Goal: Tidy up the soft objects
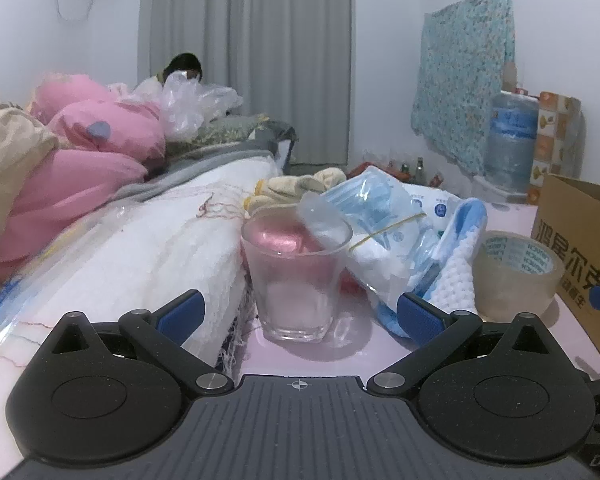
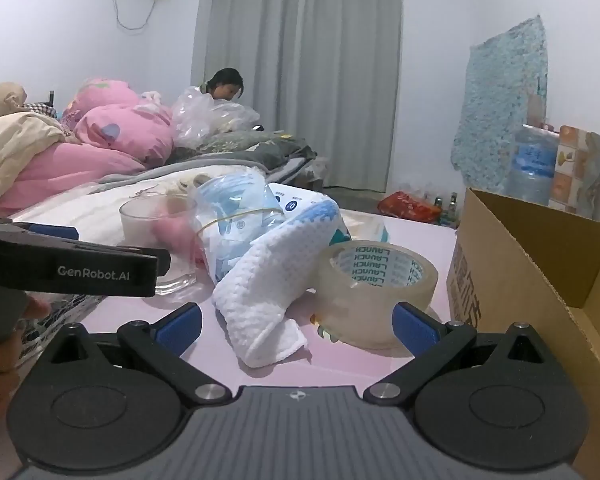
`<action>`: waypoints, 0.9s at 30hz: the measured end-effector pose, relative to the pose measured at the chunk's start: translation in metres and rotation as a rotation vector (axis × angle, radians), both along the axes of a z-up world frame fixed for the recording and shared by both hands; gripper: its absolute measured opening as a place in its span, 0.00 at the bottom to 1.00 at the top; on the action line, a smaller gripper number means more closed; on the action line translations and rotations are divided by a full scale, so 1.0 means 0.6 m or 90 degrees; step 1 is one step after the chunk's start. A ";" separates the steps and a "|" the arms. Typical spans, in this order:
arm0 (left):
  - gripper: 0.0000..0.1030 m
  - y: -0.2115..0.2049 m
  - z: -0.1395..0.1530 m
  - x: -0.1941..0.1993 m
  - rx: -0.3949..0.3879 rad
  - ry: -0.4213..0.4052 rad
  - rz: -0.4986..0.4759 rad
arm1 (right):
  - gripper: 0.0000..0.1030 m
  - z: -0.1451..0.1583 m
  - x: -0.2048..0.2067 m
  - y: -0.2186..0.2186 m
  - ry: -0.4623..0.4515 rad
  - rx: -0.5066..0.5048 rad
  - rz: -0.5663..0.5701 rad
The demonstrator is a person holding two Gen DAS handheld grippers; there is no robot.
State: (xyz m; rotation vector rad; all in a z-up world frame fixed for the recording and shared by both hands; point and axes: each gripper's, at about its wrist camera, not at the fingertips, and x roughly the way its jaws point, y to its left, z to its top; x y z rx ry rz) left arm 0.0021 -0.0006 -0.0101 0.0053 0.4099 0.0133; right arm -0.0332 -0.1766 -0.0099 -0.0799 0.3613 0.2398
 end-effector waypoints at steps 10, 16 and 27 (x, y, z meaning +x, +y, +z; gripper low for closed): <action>1.00 0.008 0.007 -0.001 -0.005 -0.013 0.007 | 0.43 0.000 0.005 0.001 -0.008 -0.003 -0.014; 1.00 0.006 0.008 -0.001 -0.002 -0.013 0.005 | 0.43 -0.001 0.003 0.003 -0.009 -0.004 -0.014; 1.00 0.005 0.007 0.001 -0.003 -0.011 0.001 | 0.43 -0.001 0.005 0.002 -0.003 -0.002 -0.015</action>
